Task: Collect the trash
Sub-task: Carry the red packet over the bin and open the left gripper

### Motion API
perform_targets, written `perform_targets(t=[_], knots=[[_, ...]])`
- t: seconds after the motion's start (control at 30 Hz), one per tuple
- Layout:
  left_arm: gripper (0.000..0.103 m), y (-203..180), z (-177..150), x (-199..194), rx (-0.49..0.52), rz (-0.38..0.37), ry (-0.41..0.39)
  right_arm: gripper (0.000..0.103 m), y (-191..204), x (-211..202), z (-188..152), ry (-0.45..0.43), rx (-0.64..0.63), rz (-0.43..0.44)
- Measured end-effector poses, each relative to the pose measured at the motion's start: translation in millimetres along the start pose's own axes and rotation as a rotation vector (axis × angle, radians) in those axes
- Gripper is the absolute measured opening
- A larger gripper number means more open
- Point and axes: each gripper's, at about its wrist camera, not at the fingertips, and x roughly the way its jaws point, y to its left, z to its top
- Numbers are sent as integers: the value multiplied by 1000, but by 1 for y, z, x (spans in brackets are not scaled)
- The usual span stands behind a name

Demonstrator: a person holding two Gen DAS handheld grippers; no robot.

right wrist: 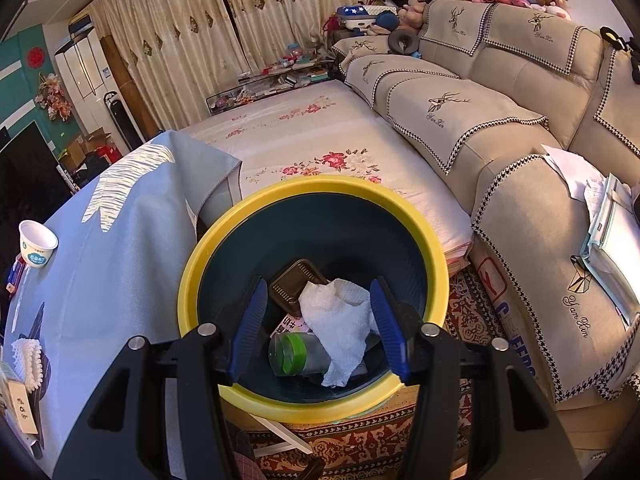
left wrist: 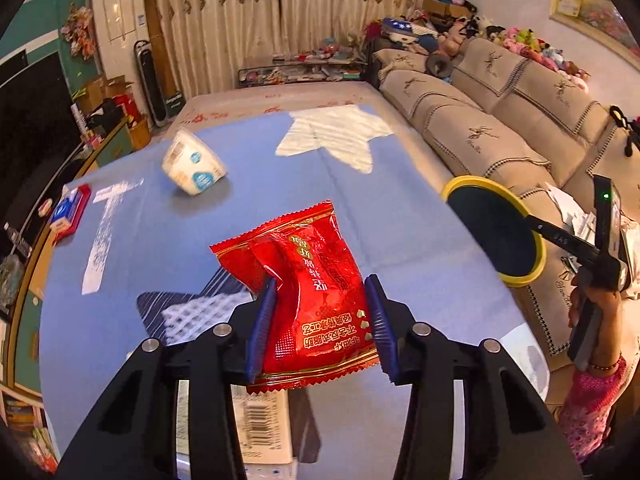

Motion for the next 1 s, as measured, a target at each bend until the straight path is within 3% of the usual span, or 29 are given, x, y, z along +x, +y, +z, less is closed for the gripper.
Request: perform_targets(t=[0.43, 0.83, 1.0], knots=[[45, -115, 50, 47, 155, -219, 23, 51, -51, -31, -14, -38, 87, -63], [45, -222, 85, 127, 250, -276, 104, 52, -98, -40, -29, -39, 169, -96], [52, -255, 90, 153, 284, -276, 122, 53, -115, -39, -36, -26, 205, -113]])
